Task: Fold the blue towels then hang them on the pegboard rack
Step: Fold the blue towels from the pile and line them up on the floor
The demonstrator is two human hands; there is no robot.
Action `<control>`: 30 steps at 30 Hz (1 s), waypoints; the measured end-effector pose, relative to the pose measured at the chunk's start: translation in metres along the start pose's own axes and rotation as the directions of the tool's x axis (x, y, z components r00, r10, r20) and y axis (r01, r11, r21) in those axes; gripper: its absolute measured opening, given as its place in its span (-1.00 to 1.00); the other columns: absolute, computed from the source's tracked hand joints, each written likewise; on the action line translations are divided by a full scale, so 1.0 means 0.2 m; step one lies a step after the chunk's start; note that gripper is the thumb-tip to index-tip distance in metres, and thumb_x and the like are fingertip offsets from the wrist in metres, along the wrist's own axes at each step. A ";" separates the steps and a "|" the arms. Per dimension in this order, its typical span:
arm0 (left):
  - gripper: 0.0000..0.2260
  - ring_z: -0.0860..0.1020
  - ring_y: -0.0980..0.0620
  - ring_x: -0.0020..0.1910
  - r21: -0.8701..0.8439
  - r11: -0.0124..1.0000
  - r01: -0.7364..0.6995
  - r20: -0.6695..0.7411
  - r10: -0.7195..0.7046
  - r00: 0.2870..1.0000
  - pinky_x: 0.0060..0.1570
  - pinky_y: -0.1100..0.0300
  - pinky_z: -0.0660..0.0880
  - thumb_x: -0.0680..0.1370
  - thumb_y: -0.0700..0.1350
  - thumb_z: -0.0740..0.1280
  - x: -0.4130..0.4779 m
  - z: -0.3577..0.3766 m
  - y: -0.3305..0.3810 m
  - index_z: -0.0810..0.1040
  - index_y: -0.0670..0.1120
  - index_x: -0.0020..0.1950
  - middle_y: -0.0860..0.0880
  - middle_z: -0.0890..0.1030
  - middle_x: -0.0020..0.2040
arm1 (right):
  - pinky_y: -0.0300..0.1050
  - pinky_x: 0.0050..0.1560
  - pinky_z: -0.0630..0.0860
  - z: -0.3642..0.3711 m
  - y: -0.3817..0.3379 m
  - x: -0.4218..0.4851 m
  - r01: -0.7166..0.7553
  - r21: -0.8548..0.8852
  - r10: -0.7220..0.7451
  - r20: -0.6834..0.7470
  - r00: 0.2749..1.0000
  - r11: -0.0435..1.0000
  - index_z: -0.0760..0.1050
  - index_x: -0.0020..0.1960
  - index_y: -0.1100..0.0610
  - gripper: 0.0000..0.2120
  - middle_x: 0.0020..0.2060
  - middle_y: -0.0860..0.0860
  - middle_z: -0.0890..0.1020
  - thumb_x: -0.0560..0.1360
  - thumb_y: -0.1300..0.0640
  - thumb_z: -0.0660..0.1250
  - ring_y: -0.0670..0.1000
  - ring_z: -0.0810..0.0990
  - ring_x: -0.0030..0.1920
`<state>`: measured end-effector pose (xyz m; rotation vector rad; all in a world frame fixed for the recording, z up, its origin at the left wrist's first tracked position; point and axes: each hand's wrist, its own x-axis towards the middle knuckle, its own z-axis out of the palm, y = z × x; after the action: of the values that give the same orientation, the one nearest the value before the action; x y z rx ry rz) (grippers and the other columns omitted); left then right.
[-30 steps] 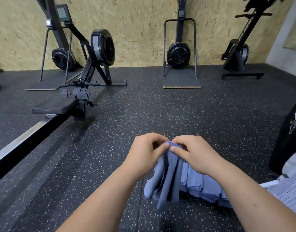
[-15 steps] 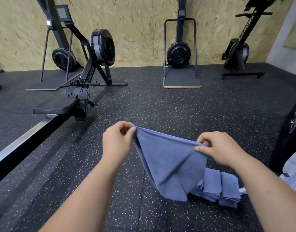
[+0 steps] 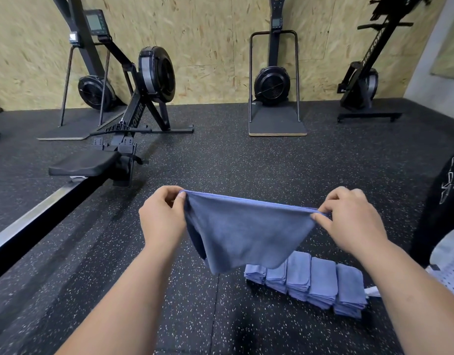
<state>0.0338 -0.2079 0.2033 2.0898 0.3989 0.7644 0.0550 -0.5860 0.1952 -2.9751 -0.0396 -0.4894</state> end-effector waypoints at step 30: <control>-0.91 0.65 0.06 -0.10 0.134 0.990 -0.044 0.038 0.039 0.998 -0.01 0.17 0.50 0.65 -0.07 0.40 0.00 0.03 -0.04 0.70 0.06 0.07 0.16 0.68 -0.14 | -0.01 0.12 0.60 -0.09 0.08 0.03 -0.191 0.881 0.251 0.085 0.964 0.434 0.72 -0.01 0.05 -0.95 -0.10 -0.03 0.78 0.55 0.09 0.54 -0.01 0.71 -0.07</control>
<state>0.0380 -0.2073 0.1946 2.2416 0.3980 0.7415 0.0561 -0.6033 0.2125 -1.8624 0.0835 -0.3519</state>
